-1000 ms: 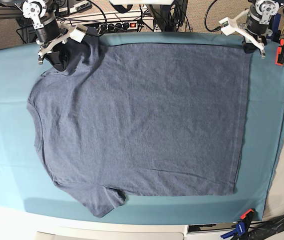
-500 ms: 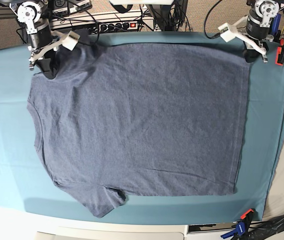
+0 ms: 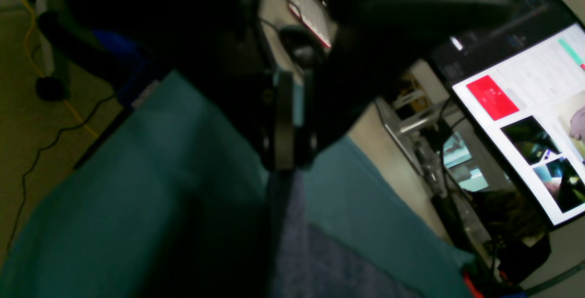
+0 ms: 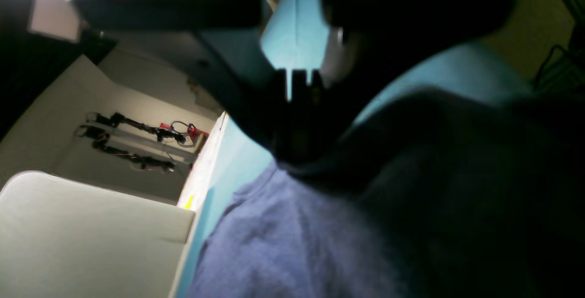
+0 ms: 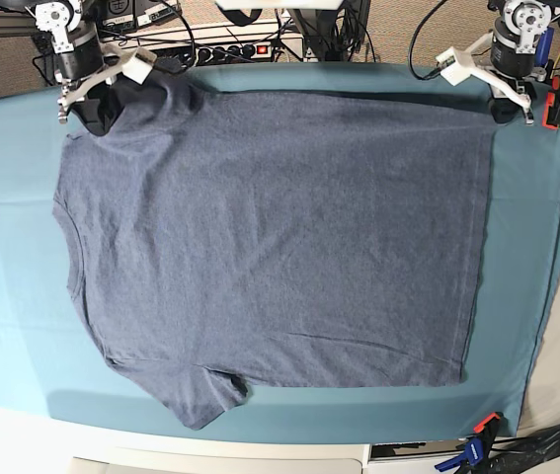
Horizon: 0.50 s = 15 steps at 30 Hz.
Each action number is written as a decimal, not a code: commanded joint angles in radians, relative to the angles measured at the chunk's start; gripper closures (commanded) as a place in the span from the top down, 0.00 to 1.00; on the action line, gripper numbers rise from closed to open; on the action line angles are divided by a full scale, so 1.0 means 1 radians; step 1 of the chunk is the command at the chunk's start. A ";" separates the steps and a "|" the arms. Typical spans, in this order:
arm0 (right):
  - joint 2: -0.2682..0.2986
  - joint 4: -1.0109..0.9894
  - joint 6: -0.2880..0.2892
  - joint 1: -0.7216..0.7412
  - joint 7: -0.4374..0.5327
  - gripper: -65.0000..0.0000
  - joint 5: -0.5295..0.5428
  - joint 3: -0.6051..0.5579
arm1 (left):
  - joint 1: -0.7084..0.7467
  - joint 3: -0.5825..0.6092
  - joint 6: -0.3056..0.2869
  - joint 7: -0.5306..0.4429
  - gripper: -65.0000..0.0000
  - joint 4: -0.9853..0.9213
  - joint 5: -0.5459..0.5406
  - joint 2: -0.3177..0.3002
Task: Fold the T-shirt properly
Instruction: 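Lift both shoulder corners and drag the shirt toward the robot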
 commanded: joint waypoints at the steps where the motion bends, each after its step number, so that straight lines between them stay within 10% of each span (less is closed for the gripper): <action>1: 0.013 0.016 -0.021 -0.014 -0.013 0.00 -0.013 0.008 | 0.008 -0.009 0.019 0.013 0.00 0.016 0.016 -0.017; 15: -0.020 0.017 -0.042 -0.117 -0.044 0.00 -0.071 0.008 | 0.115 -0.010 0.030 0.059 0.00 0.113 0.061 -0.019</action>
